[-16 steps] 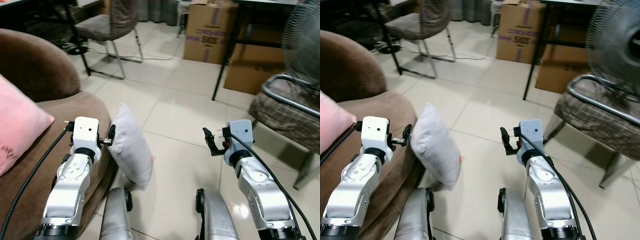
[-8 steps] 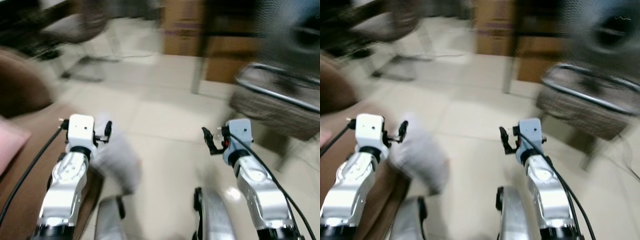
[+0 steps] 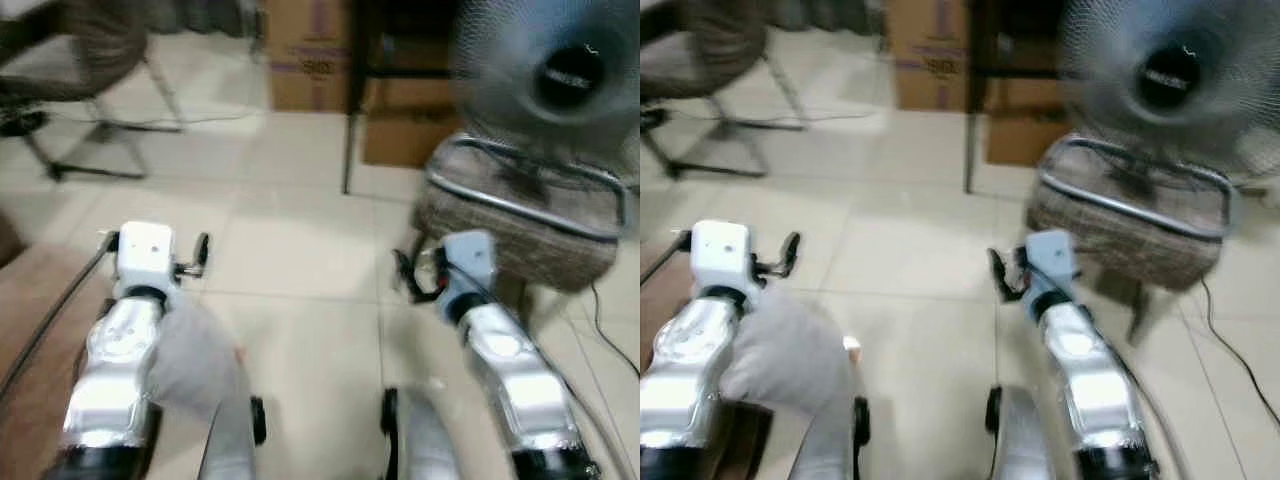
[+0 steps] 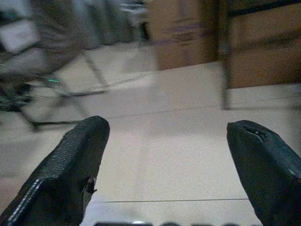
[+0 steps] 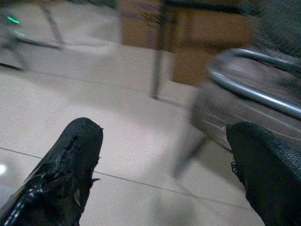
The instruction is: Move the pillow to the sofa from floor
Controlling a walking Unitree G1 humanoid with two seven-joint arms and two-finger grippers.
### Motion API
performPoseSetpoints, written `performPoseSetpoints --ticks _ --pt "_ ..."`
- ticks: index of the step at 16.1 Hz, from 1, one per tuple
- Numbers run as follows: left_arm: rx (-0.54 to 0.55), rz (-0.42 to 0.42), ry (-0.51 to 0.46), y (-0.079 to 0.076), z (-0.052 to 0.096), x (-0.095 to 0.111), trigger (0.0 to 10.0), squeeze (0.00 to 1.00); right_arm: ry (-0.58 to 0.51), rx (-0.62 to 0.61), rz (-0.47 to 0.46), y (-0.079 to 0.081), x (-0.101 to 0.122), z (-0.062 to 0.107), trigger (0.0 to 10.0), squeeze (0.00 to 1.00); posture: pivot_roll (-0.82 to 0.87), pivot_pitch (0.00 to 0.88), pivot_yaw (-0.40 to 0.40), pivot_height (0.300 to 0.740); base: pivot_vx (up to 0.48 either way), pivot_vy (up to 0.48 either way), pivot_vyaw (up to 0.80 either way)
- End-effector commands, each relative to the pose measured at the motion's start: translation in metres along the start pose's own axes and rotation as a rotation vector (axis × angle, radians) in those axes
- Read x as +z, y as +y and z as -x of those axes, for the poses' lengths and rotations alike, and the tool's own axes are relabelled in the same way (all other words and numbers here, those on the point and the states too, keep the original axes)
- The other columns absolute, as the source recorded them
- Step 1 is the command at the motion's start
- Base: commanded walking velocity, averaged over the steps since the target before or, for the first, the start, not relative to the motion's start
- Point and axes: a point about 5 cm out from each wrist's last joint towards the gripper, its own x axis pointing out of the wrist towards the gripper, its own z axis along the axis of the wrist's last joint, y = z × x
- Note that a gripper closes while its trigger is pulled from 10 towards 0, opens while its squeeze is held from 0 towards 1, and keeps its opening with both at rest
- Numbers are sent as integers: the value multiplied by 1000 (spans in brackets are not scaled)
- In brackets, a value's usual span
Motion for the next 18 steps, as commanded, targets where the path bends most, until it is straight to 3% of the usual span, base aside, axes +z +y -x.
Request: performPoseSetpoints --ticks 1,6,9,11,12,13,15,16,17,18 --pt "2 -17 -17 2 0 5 10000 106 -11 15 20 1 3 -1 10000 0 -85 0 37 537 416 0 0" --pt "8 -33 -17 5 0 5 10000 106 -13 64 41 5 5 -5 10000 0 -80 0 34 537 407 0 640" --pt "15 -26 -8 4 0 4 10000 82 -8 78 20 1 4 -4 10000 0 -80 0 34 537 107 0 0" --pt "-9 -50 48 2 1 -4 10000 98 24 189 49 -2 -2 1 10000 0 -85 0 39 537 0 0 0" --pt "-33 -5 122 4 0 -14 10000 859 26 278 63 -3 -1 6 10000 0 -90 0 42 537 0 0 0" --pt "-59 23 156 4 0 -19 10000 1000 22 334 83 -2 1 8 10000 0 -93 0 43 537 0 0 0" --pt "-60 -43 266 13 -4 -33 10000 1000 24 422 89 1 5 11 10000 0 -96 0 45 537 0 0 0" --pt "2 -74 363 29 -12 -46 10000 1000 51 495 107 5 4 11 10000 0 -95 0 31 537 0 0 0" --pt "30 -82 417 39 -18 -54 10000 51 63 528 131 7 3 11 10000 0 -94 0 28 537 0 0 0" --pt "38 -80 437 43 -20 -57 10000 51 66 542 144 9 3 11 10000 0 -94 0 28 537 0 0 0"
